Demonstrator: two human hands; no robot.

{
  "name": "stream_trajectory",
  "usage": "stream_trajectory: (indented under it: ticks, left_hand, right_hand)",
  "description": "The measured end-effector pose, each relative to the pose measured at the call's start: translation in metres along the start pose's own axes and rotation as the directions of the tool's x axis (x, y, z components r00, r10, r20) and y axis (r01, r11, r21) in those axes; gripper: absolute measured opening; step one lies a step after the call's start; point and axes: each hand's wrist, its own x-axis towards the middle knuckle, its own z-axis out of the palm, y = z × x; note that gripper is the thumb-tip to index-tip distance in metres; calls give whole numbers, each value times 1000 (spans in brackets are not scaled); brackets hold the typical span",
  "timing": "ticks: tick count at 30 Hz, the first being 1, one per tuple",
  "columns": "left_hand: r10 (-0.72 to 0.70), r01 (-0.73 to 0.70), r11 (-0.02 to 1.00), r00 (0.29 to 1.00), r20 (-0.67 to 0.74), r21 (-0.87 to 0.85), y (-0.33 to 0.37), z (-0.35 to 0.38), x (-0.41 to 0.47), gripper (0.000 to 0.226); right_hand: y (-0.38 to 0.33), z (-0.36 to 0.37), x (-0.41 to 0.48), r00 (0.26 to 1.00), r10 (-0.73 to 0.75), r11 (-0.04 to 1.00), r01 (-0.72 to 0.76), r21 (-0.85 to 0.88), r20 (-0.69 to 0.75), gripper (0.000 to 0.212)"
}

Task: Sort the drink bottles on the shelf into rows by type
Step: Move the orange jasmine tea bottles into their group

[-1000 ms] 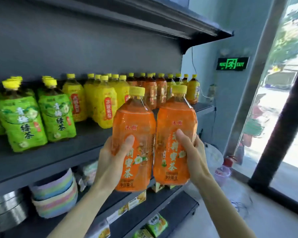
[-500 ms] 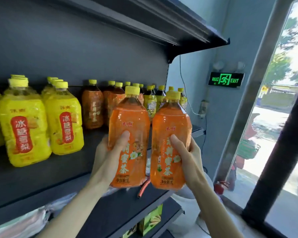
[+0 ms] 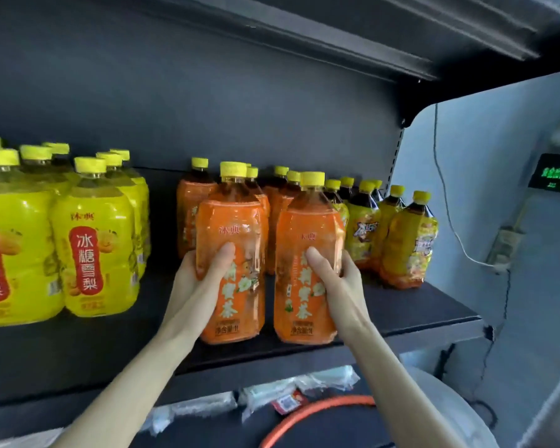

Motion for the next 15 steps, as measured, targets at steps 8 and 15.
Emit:
stream_trajectory:
  ticks: [8,15]
  left_hand:
    - [7,23,979,989,-145,205,-11,-8,22,52]
    - [-4,38,945,995,-103,326,-15,-29,40,63]
  right_hand:
    - [34,17,53,975,22,994,-45,102,219,57]
    - [50,38,77,957,-17,999,8,32,290,43]
